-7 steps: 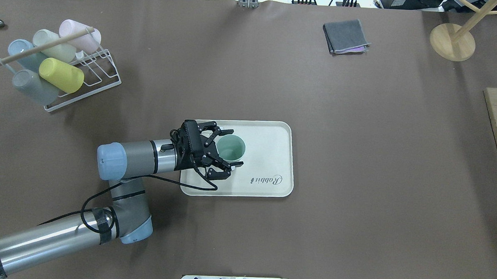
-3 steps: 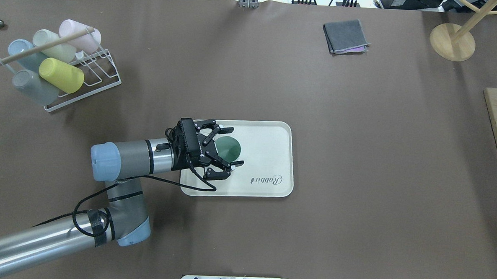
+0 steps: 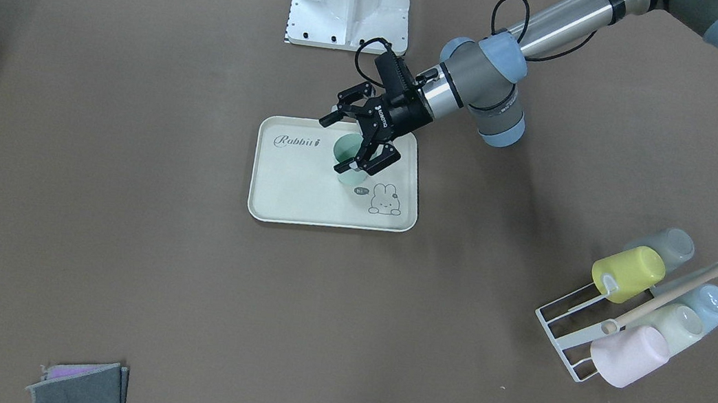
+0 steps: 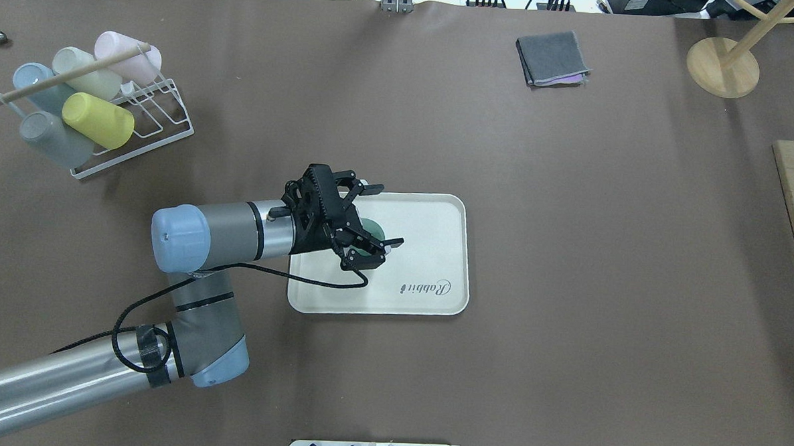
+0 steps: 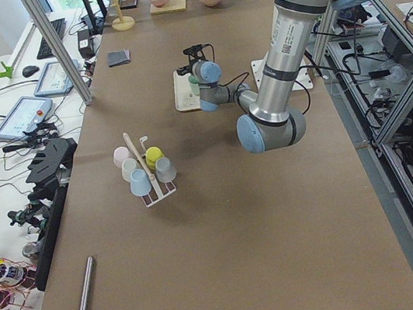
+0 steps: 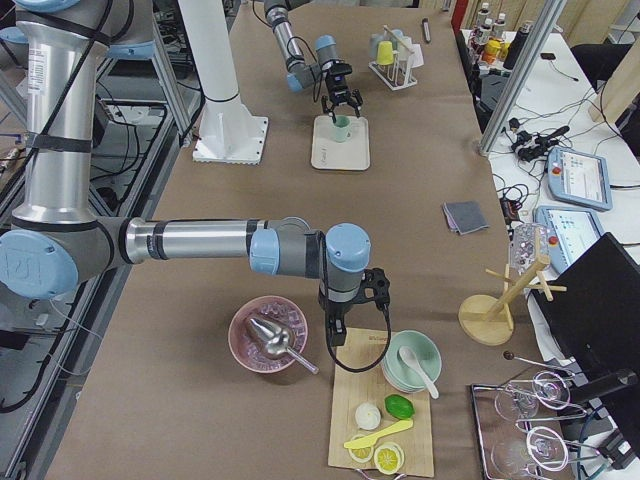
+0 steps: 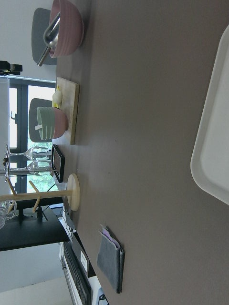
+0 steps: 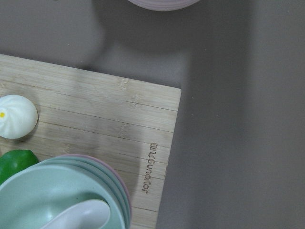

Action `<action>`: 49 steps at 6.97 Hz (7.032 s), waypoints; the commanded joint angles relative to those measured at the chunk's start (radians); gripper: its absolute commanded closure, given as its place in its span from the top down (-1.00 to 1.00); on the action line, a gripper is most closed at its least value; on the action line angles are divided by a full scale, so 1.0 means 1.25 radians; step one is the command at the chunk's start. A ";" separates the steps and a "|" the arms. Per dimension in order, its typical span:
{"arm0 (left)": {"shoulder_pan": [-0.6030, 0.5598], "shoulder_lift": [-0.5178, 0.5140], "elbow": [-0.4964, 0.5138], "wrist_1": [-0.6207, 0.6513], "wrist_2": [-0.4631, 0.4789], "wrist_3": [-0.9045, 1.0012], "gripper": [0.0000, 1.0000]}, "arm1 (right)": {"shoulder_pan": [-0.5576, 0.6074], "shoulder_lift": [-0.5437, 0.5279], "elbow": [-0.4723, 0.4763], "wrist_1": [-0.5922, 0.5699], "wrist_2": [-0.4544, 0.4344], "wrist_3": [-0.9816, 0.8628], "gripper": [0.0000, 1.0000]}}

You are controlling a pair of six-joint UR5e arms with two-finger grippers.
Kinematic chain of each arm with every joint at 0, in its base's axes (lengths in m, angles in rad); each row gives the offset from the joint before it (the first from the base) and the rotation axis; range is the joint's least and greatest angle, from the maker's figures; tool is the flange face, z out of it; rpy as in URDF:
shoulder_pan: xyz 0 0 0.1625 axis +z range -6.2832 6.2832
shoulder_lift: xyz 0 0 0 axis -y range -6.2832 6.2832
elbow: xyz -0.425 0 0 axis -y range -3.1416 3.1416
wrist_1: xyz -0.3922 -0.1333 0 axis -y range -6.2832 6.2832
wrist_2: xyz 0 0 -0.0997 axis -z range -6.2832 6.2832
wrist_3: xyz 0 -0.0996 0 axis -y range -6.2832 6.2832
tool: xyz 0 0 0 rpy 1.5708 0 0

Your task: Pick up and place green cup on tray

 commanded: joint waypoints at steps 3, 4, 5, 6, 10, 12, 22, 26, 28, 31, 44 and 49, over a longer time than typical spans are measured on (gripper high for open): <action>-0.113 -0.013 -0.108 0.479 0.039 0.168 0.97 | 0.000 0.000 0.000 0.000 0.000 0.000 1.00; -0.116 -0.011 -0.108 0.562 0.101 0.181 0.97 | 0.000 0.000 0.000 0.000 0.000 0.000 1.00; -0.126 -0.009 -0.108 0.650 0.177 0.182 0.97 | 0.000 0.000 0.000 0.000 0.000 0.000 1.00; -0.134 -0.012 -0.110 0.746 0.239 0.182 0.97 | 0.000 0.000 0.000 0.000 0.000 0.000 1.00; -0.200 -0.019 -0.167 0.976 0.304 0.174 0.97 | 0.000 0.000 0.000 0.000 0.002 0.001 1.00; -0.278 -0.013 -0.220 0.975 0.238 0.171 0.97 | 0.000 0.000 0.001 0.000 0.000 0.001 1.00; -0.845 0.507 -0.249 0.981 -0.606 0.160 0.96 | 0.000 0.000 0.001 0.000 0.000 0.000 1.00; -0.873 0.555 -0.273 1.102 -0.614 0.160 0.96 | 0.000 0.000 0.005 0.001 0.010 0.000 1.00; -0.894 0.555 -0.284 1.171 -0.603 0.249 0.96 | 0.000 0.000 0.006 0.000 0.014 0.000 1.00; -0.904 0.550 -0.263 1.186 -0.575 0.306 0.97 | 0.000 -0.002 0.001 0.000 0.020 -0.002 1.00; -0.921 0.550 -0.258 1.166 -0.569 0.300 0.97 | 0.000 0.000 0.011 0.001 0.029 -0.002 1.00; -0.932 0.553 -0.258 1.167 -0.570 0.305 0.96 | 0.000 0.000 0.004 0.001 0.033 -0.005 1.00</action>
